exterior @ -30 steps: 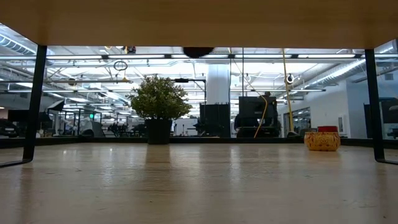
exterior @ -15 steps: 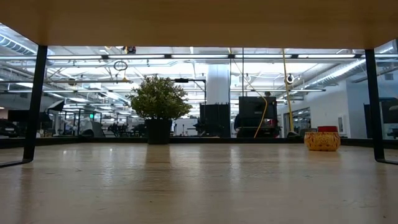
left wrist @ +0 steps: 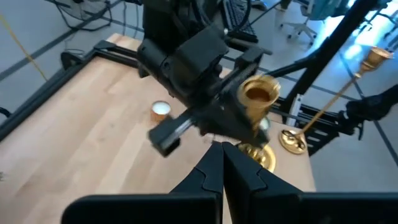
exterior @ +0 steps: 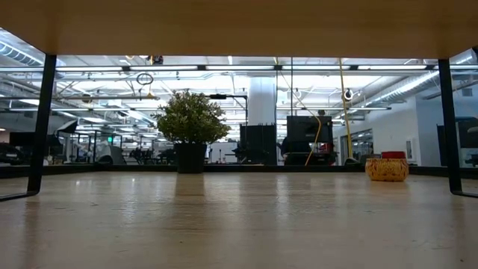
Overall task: Pick & Place candle stick holders
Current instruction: Put the gold candle holder on the shelf
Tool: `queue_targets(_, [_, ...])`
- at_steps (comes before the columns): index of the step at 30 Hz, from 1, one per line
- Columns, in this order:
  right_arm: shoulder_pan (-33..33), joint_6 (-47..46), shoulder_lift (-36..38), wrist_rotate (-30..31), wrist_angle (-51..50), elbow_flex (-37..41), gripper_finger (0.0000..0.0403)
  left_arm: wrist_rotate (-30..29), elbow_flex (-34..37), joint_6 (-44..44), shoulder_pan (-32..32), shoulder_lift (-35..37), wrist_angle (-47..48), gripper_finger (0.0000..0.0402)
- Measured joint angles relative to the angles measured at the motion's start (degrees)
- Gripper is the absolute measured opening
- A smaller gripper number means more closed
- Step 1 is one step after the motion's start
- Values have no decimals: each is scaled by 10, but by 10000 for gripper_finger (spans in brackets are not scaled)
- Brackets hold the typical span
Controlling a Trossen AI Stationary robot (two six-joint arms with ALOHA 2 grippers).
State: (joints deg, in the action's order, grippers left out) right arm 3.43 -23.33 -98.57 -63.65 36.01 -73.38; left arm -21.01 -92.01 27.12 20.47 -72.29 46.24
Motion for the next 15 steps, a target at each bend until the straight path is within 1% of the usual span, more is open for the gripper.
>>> queue_targets(3, [-8, 0, -13, -84, 52, 0, 11, 1, 0, 8, 7, 0, 0, 3])
queue_targets(5, [-13, 3, -20, -125, 78, 0, 11, 1, 0, 17, 12, 0, 0, 3])
queue_targets(8, [-17, 16, -24, -145, 97, 0, 11, 1, 0, 32, 18, 0, 2, 3])
queue_targets(15, [-36, 63, -23, -144, 97, 0, 11, 1, 0, 50, 30, 0, 2, 3])
